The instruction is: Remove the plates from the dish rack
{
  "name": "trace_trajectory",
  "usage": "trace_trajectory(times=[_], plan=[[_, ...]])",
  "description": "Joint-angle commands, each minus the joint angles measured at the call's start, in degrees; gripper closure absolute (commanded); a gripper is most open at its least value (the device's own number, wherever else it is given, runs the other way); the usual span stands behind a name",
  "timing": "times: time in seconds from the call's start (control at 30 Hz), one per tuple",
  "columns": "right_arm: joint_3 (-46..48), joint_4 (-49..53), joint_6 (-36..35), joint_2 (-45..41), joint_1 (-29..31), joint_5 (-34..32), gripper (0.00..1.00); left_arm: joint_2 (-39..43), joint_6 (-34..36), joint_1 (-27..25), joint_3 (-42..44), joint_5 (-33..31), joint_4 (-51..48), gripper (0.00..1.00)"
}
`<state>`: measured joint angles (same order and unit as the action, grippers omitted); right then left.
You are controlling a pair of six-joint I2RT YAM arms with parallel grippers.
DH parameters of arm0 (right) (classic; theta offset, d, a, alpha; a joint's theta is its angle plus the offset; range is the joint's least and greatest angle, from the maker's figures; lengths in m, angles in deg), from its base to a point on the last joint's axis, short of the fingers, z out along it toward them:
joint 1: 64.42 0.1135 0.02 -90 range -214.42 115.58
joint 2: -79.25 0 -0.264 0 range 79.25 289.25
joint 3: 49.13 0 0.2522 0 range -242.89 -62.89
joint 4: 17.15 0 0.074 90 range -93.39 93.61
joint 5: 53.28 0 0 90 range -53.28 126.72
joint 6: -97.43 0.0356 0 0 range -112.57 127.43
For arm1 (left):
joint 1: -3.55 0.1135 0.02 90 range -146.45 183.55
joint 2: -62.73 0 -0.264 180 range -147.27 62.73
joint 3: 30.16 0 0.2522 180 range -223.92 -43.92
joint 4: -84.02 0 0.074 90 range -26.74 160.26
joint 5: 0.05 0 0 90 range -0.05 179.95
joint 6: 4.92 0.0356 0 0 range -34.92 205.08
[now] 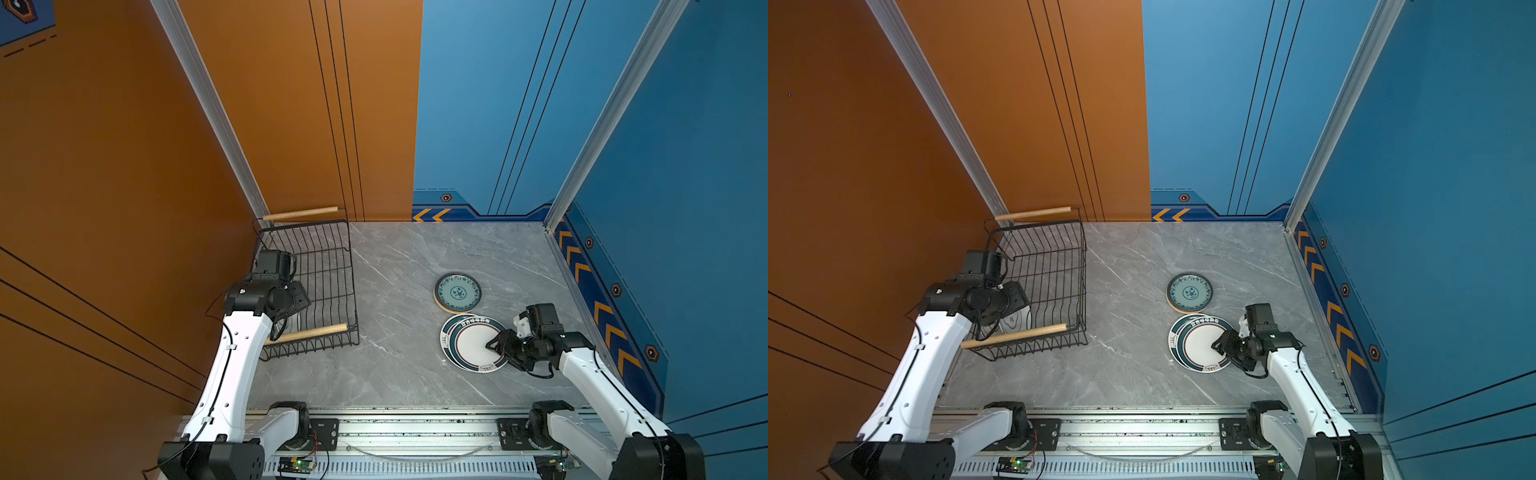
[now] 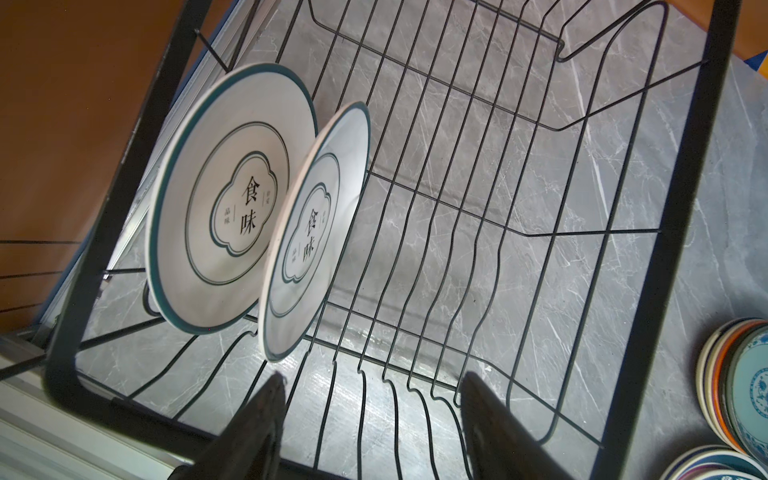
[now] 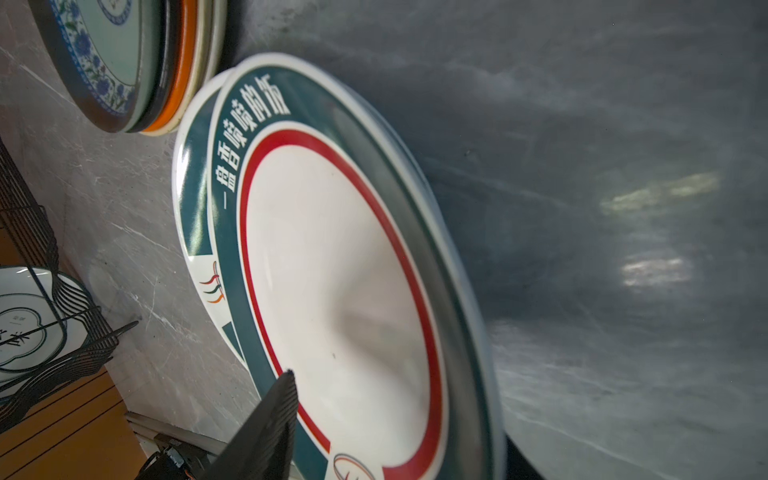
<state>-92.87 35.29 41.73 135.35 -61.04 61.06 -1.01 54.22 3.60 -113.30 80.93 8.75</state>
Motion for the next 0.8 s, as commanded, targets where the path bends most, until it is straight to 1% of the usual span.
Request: trace_trajectory(times=[0.0, 0.17, 0.37, 0.77], plan=[[-1.34, 2.26, -0.51, 0.62, 1.29, -2.98, 0.42, -0.16, 1.04, 0.57, 1.18, -0.90, -0.62, 0.32], [-3.22, 3.31, -0.12, 2.20, 4.01, -6.76, 0.37, -0.20, 1.19, 0.67, 1.77, -0.89, -0.29, 0.32], [-4.93, 3.21, 0.24, 5.16, 7.12, -9.77, 0.31, 0.11, 1.52, 1.03, 2.28, -0.96, -0.23, 0.32], [-8.44, 2.57, 0.63, 12.25, 12.79, -14.88, 0.26, 1.69, 2.55, 3.18, 3.16, -0.22, -0.36, 0.32]])
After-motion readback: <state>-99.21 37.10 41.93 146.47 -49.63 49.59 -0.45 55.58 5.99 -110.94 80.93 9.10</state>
